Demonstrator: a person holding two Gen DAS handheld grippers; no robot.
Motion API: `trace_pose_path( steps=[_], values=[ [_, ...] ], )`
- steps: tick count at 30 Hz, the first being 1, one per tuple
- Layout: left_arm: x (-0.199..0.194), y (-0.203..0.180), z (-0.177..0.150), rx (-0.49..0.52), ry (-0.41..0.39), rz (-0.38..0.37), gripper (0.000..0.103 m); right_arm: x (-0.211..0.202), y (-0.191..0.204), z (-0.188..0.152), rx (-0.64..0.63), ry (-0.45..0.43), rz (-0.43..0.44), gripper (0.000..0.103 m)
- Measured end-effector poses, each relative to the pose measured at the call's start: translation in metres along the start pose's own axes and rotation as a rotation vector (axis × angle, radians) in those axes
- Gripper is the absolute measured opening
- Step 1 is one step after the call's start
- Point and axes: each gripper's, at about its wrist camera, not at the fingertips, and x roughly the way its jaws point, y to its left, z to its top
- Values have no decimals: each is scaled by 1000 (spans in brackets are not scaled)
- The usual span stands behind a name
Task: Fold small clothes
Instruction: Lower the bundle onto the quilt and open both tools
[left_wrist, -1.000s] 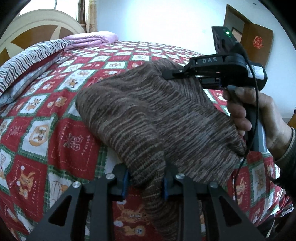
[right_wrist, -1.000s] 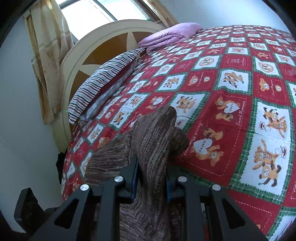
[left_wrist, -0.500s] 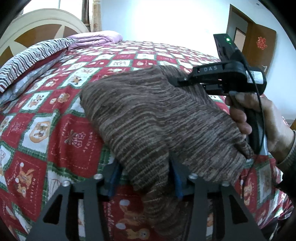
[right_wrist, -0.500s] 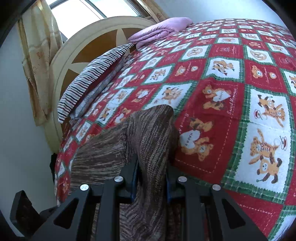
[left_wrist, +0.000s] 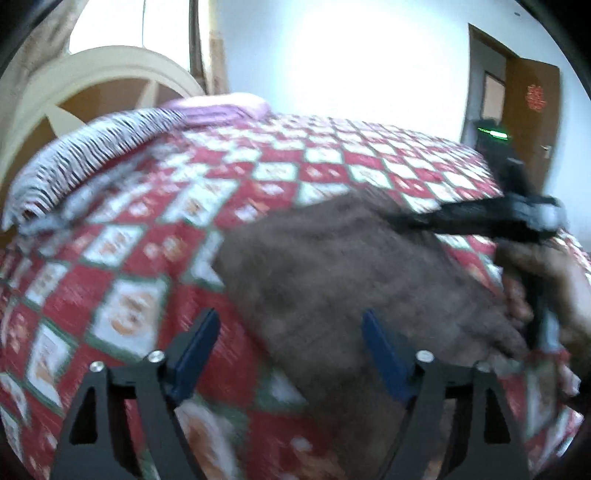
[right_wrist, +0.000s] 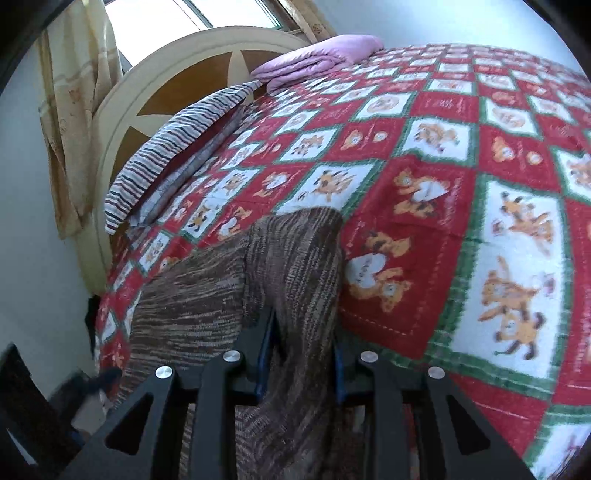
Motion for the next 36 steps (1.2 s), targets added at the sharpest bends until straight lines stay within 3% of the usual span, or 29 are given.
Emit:
trace_pose_path(
  steps=[2,4,6,7,12,15,21,26,32,36],
  values=[
    [17,10,6,-10,23,34,84,-23,4,-1,-3,-47,-5,29],
    [31,20,8,-32,40,38,85,-48,12,-9,-12,-85,49,30],
    [39,26,6,-45,54,38,85,-64,22,-19,-37,-104,85,49],
    [41,27,4,-49,58,36,87,-71,27,-27,-50,-106,107,51],
    [43,29,-7,-91,57,44,93,-70,40,-71,-106,-1,155,51],
    [47,32,-8,-112,56,42,99,-59,30,-93,-103,54,100,50],
    [40,37,-13,-142,63,23,102,-60,13,-101,-43,11,142,47],
    [1,25,-12,-84,28,64,101,-89,22,-106,-19,-72,66,49],
    [-55,10,7,-54,-94,65,101,-143,67,-106,-92,-264,-150,49],
    [-77,0,16,-17,-148,57,101,-170,85,-106,-107,-342,-168,54]
  ],
)
